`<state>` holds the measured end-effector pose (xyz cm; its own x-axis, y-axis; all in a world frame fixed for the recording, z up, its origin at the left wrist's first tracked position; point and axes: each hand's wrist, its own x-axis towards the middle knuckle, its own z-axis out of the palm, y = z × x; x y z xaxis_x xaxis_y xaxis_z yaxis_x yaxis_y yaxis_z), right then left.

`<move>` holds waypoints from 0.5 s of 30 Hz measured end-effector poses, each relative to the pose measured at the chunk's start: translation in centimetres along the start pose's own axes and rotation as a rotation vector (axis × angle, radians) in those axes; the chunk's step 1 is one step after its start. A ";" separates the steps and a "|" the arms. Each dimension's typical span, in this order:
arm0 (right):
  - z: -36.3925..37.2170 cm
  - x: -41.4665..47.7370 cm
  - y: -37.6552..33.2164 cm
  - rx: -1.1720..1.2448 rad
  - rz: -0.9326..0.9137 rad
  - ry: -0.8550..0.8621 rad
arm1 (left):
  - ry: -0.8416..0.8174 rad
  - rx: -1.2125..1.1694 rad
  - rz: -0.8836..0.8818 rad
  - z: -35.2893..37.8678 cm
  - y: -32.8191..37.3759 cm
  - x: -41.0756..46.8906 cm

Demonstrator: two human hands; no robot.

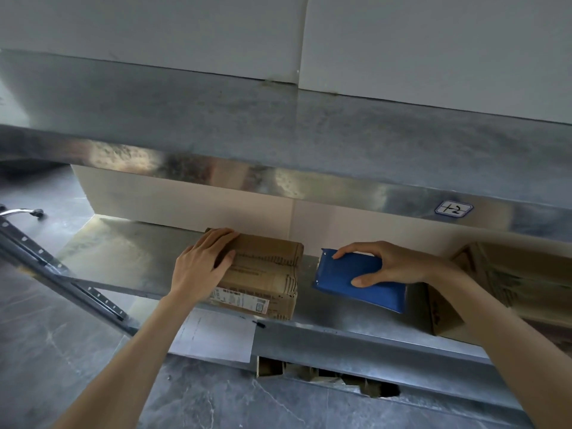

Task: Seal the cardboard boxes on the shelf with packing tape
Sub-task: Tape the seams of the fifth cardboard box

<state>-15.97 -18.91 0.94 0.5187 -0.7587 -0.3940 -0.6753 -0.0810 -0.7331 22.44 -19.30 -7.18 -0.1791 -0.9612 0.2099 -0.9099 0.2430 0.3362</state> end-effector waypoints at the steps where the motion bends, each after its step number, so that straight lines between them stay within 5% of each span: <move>1: 0.2 0.3 0.0 -0.018 0.009 0.001 | -0.002 -0.005 0.003 0.1 -0.1 0.0; 15: 2.7 3.7 -4.0 -0.197 0.061 0.092 | 0.040 -0.024 -0.015 0.2 0.4 0.1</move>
<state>-9.94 -19.65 0.94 0.4293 -0.8214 -0.3755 -0.7980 -0.1503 -0.5836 21.96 -19.31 -7.18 -0.1502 -0.9588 0.2412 -0.9028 0.2324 0.3617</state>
